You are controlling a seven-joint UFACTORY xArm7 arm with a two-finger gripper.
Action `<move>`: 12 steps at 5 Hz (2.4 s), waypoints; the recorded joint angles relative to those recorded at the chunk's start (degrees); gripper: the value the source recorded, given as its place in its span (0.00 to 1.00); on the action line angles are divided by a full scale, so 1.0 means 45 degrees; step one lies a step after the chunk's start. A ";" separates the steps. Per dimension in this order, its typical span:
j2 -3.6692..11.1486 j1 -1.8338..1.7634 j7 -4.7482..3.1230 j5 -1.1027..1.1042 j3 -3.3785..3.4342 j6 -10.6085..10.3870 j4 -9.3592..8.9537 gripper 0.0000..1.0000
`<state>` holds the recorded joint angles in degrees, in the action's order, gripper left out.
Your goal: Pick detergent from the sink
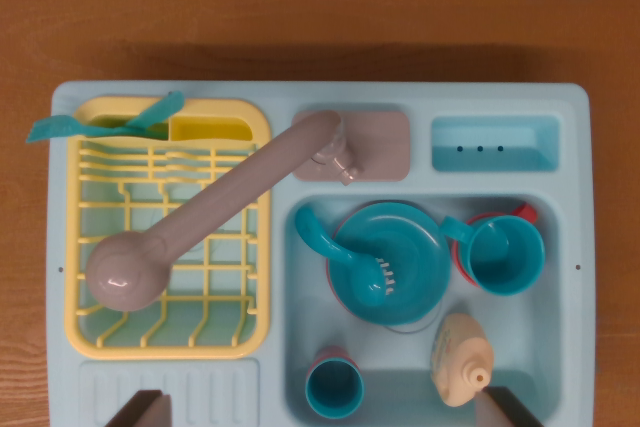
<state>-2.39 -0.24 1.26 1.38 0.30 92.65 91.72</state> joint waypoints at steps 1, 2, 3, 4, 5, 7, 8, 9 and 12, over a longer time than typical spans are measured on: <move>0.0000 0.0000 0.0000 0.0000 0.0000 0.0000 0.0000 0.00; 0.0000 0.0000 0.0000 0.0000 0.0000 0.0000 0.0000 0.00; 0.0003 0.0002 -0.0002 -0.0001 -0.0003 -0.0015 -0.0015 0.00; 0.0003 0.0002 -0.0002 -0.0001 -0.0003 -0.0015 -0.0015 0.00; 0.0021 0.0018 -0.0016 -0.0008 -0.0023 -0.0113 -0.0111 0.00; 0.0055 0.0048 -0.0043 -0.0022 -0.0061 -0.0300 -0.0292 0.00; 0.0055 0.0048 -0.0043 -0.0022 -0.0061 -0.0300 -0.0292 0.00; 0.0104 0.0089 -0.0081 -0.0042 -0.0113 -0.0560 -0.0546 0.00; 0.0162 0.0139 -0.0127 -0.0065 -0.0177 -0.0875 -0.0854 0.00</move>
<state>-1.66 0.39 0.69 1.08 -0.50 88.71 87.87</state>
